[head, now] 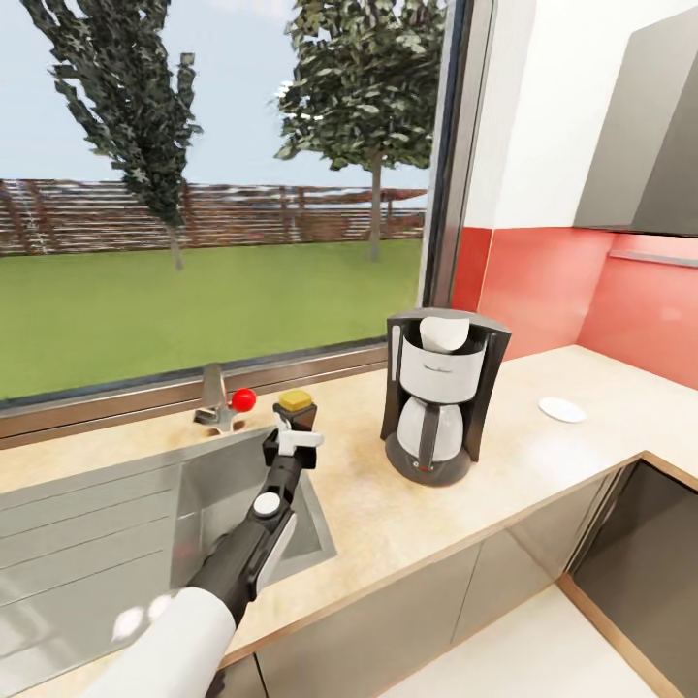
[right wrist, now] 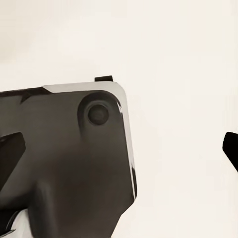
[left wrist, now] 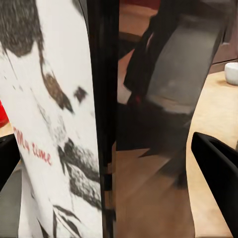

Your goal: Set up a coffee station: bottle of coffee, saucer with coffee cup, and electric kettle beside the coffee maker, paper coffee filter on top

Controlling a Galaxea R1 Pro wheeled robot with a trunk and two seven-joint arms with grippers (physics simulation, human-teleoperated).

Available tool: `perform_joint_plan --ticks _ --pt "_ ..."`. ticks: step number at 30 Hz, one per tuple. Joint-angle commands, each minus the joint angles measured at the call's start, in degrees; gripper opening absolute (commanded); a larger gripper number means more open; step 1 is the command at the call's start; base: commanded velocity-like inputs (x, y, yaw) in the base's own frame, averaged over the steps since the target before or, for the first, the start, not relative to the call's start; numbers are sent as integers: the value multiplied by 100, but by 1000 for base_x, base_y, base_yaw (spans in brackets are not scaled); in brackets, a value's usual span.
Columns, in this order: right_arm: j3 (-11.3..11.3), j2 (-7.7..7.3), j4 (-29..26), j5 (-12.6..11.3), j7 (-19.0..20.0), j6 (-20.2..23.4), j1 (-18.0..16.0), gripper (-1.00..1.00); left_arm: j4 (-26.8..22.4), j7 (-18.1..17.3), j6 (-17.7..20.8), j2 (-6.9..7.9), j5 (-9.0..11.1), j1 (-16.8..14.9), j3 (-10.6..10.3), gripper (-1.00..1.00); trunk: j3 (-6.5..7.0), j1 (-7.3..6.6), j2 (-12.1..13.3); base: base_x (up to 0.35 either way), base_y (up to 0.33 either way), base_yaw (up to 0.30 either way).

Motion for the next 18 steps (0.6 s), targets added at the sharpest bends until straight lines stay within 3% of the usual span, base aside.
perform_joint_plan --ticks 1,9,18 --pt "-22 0 5 5 -3 -21 -5 100 5 47 -14 4 -27 -5 -21 -100 -13 3 -13 0 -65 0" --pt "-22 -2 5 5 -1 -20 -5 100 5 48 -30 16 -26 -3 -15 -100 -13 3 -13 45 -222 0" --pt "-22 -2 5 5 1 -20 -5 100 5 48 -32 14 -27 -4 -14 -100 -13 3 -13 272 -123 0"
